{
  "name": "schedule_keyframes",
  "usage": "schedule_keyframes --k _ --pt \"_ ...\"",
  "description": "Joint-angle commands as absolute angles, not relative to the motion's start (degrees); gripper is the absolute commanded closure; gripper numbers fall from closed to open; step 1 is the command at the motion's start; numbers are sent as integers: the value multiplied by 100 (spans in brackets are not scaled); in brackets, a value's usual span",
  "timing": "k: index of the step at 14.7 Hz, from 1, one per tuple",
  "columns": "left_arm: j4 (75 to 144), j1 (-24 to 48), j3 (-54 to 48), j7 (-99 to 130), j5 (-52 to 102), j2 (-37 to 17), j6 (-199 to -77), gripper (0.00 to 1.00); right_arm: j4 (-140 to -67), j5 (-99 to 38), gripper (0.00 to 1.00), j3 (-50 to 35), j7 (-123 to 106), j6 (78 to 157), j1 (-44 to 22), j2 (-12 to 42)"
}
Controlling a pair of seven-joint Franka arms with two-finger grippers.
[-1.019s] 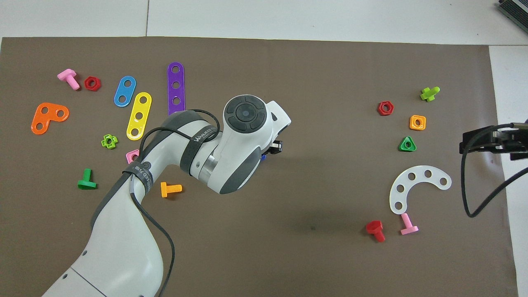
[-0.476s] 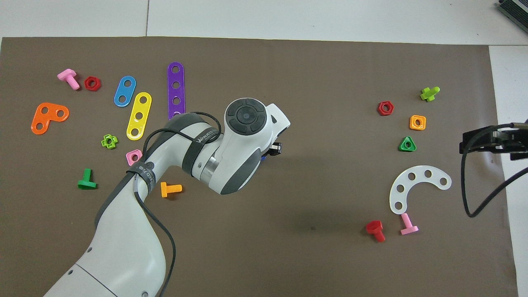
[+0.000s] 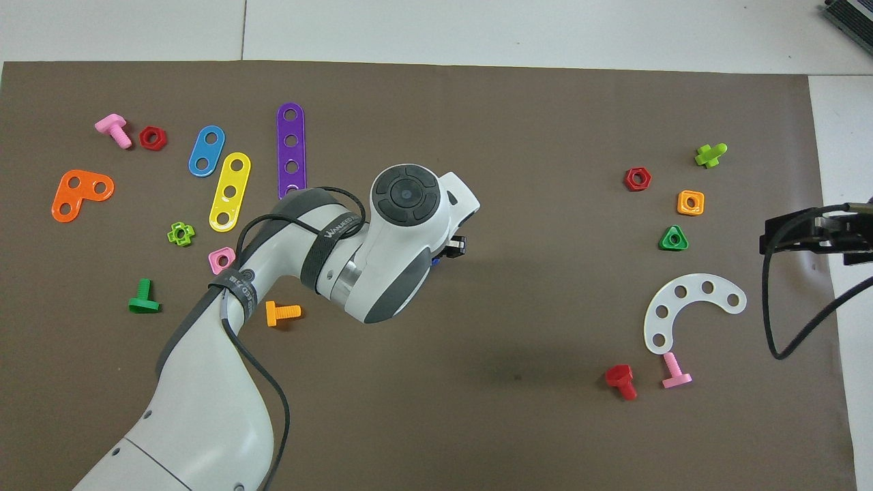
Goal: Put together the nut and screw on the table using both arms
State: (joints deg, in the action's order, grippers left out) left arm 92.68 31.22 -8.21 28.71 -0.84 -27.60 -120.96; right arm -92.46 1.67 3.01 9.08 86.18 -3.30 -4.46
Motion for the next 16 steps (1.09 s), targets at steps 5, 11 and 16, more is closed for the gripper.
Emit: schedule_keyframes --k 5,11,16 --pt "9413 3217 -729 2953 -141 -2733 -12226 74 -9211 105 0 255 747 8525 -246 -475" --pt "9220 3208 -729 2944 -114 -2742 -11936 74 -9211 105 0 255 747 8534 -246 -475" --pt "9018 3190 -738 2944 -79 -2769 -11620 74 -9211 105 0 255 738 8534 -246 -475"
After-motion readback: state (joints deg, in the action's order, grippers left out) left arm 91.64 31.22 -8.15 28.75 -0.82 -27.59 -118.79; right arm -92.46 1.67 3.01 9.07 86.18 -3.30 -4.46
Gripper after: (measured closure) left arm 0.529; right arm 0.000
